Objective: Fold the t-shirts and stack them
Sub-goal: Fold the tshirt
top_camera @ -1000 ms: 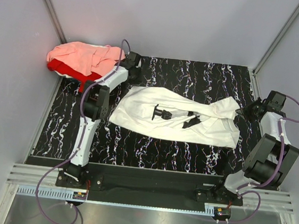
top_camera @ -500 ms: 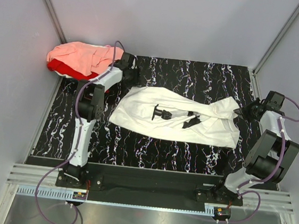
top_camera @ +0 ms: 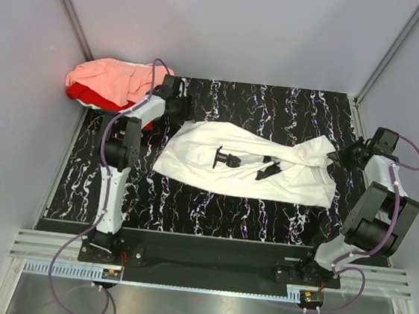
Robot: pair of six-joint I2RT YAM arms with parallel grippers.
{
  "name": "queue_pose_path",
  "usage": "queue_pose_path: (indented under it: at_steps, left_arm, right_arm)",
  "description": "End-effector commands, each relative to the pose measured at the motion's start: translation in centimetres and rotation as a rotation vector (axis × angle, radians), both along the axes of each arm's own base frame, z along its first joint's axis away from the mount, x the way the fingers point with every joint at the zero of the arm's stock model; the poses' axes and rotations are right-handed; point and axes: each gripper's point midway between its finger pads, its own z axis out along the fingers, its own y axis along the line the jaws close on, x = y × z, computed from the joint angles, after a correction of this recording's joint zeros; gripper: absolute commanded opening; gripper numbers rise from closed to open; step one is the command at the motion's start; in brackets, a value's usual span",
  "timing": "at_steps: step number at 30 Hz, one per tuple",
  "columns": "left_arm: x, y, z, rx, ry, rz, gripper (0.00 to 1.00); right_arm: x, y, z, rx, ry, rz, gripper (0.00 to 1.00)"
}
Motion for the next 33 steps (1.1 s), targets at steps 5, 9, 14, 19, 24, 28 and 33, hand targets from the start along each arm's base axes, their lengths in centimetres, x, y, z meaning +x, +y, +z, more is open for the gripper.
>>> queue_pose_path:
  at_steps: [5,9,14,19,24,28,33]
  left_arm:
    - [-0.9,0.3,-0.8,-0.039,0.039,-0.009,0.48]
    - [-1.0,-0.1,-0.8,-0.056,0.035,-0.021,0.30]
    - [-0.6,-0.7,0.7,-0.098,0.002,-0.043,0.00]
    - [0.6,-0.1,4.8,-0.102,-0.074,-0.001,0.00]
    - [1.4,2.6,12.0,-0.105,-0.234,0.119,0.00]
    - [0.0,3.8,15.9,-0.121,-0.356,0.164,0.00]
    - [-2.1,4.0,18.5,-0.133,-0.393,0.152,0.00]
  right_arm:
    - [1.0,-0.3,1.2,-0.009,-0.045,0.010,0.00]
    - [1.1,-0.2,1.0,-0.005,-0.043,0.012,0.00]
    - [1.7,-0.1,1.0,0.021,-0.055,0.012,0.00]
    - [4.0,0.8,3.9,0.035,-0.116,0.049,0.00]
    - [7.0,1.9,9.5,0.026,-0.197,0.113,0.00]
    - [7.0,2.9,13.8,-0.002,-0.268,0.152,0.00]
    - [4.5,3.8,14.6,-0.012,-0.276,0.166,0.00]
